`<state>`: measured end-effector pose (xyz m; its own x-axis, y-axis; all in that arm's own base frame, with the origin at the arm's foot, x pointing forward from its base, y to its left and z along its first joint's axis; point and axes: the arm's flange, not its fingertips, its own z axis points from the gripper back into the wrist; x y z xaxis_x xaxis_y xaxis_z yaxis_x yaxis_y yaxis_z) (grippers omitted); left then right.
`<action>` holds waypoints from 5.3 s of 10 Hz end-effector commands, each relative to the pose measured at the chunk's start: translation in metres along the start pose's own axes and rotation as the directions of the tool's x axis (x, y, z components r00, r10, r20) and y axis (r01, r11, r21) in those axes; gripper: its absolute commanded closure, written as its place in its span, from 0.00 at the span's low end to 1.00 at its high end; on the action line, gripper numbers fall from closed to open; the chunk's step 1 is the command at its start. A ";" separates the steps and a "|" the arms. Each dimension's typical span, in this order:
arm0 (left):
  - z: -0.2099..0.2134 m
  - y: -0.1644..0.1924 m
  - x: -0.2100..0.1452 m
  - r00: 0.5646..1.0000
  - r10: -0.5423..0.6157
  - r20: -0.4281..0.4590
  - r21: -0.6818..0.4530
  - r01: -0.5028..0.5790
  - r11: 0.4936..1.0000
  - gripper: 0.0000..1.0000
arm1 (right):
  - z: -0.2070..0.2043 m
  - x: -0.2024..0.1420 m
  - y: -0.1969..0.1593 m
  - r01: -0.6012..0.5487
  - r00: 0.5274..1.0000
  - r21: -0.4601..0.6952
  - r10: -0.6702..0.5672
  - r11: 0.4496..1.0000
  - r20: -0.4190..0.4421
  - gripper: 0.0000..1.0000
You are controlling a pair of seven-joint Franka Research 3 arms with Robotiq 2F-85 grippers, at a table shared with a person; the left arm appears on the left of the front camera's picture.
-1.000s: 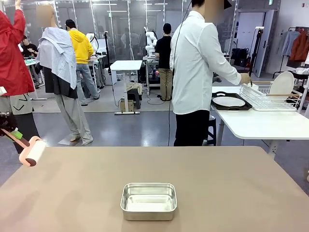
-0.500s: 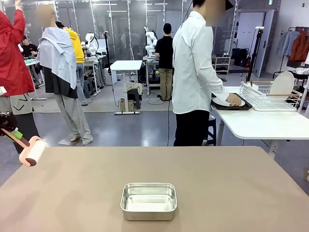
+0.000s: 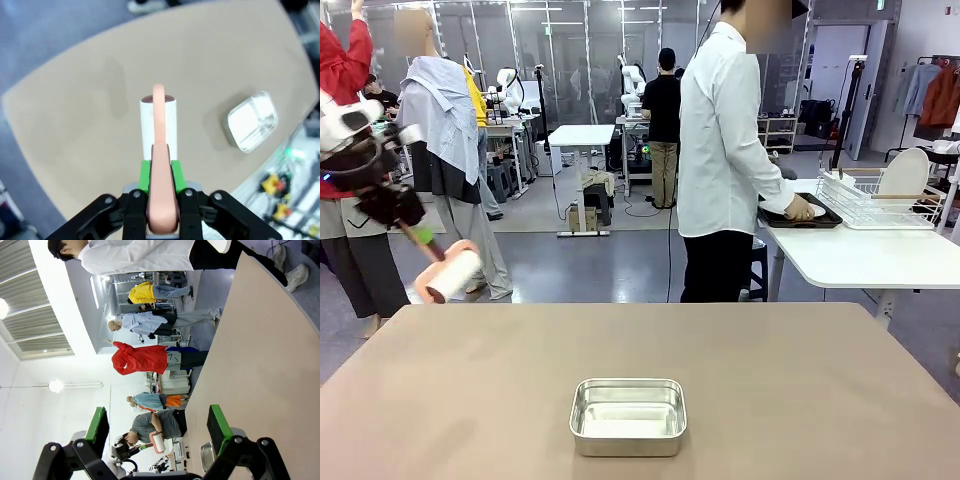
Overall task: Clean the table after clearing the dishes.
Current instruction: Place the Lint Roller back on top of the Airtight Container.
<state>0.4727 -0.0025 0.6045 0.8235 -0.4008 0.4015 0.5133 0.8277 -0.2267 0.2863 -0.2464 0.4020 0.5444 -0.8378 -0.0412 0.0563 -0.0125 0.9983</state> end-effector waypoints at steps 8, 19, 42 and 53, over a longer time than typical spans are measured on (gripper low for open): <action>-0.082 -0.252 0.029 0.502 -0.854 -0.135 -0.277 0.809 0.519 0.80 | 0.004 -0.002 0.003 -0.013 1.000 -0.004 0.013 1.000 -0.008 0.00; -0.167 -0.286 0.051 0.455 -0.876 -0.159 -0.388 0.787 0.479 0.80 | 0.004 -0.002 0.003 -0.013 1.000 -0.004 0.013 1.000 -0.008 0.00; -0.304 -0.244 0.086 0.466 -0.839 -0.280 -0.398 0.739 0.543 0.20 | 0.004 -0.002 0.003 -0.013 1.000 -0.004 0.013 1.000 -0.008 0.00; -0.296 -0.241 0.092 0.464 -0.841 -0.276 -0.396 0.743 0.540 0.00 | 0.004 -0.002 0.003 -0.013 1.000 -0.004 0.013 1.000 -0.008 0.00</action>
<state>0.4948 -0.3568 0.4311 0.0308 -0.9910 0.1302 0.9832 0.0066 -0.1823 0.2863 -0.2465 0.4022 0.5444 -0.8378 -0.0408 0.0558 -0.0124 0.9984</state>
